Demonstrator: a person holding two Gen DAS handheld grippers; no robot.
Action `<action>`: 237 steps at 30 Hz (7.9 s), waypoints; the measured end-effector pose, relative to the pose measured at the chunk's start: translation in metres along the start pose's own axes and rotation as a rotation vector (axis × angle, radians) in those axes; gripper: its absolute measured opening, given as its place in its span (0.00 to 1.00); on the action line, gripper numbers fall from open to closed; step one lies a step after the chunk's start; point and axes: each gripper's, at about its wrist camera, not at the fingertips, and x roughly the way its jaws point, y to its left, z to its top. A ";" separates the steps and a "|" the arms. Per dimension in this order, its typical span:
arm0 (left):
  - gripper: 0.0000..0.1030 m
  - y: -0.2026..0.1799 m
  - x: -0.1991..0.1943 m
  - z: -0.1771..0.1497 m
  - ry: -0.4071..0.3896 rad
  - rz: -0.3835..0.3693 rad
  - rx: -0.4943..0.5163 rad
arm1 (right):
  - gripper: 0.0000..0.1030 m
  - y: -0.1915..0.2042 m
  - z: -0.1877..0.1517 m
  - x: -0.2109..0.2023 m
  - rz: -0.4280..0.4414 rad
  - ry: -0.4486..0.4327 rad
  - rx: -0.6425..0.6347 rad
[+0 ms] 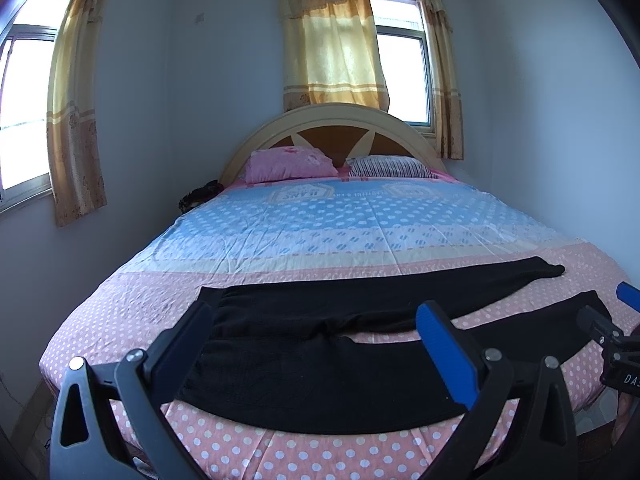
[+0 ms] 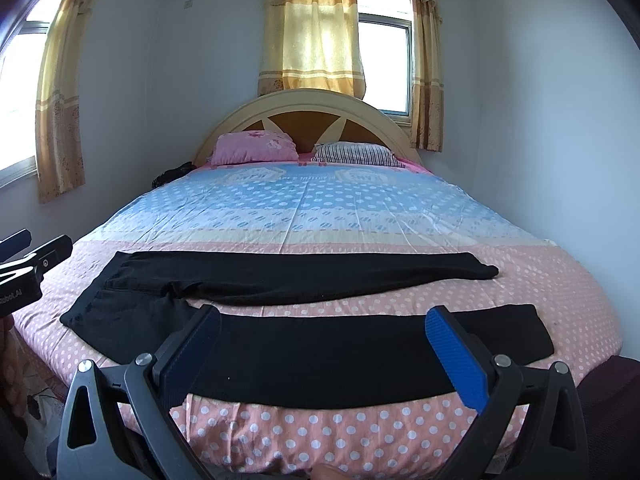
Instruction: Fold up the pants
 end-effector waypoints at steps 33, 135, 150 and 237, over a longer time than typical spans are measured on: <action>0.51 0.193 0.335 -0.027 0.508 0.079 -0.034 | 0.73 -0.177 0.015 0.204 -0.003 0.339 0.097; 0.13 0.232 0.182 -0.099 0.278 -0.249 -0.266 | 0.50 -0.015 -0.041 0.167 0.291 0.321 -0.649; 0.13 0.232 0.169 -0.085 0.229 -0.253 -0.175 | 0.03 0.005 -0.033 0.150 0.331 0.254 -0.671; 0.61 0.024 0.109 -0.102 0.395 -0.503 0.279 | 0.13 -0.118 -0.064 0.121 0.356 0.266 -0.095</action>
